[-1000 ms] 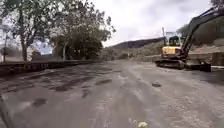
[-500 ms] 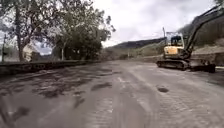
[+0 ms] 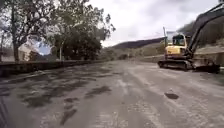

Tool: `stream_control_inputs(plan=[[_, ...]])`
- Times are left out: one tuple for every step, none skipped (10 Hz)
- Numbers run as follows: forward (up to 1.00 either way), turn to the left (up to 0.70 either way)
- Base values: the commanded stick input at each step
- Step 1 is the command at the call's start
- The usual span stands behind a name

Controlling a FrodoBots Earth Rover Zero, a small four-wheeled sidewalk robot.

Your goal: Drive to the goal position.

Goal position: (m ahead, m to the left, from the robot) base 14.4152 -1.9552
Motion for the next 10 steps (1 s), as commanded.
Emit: stream_control_inputs(plan=[[0.7,0.0],[0.7,0.0],[0.7,0.0],[0.7,0.0],[0.7,0.0],[0.7,0.0],[0.7,0.0],[0.7,0.0],[0.7,0.0],[0.7,0.0]])
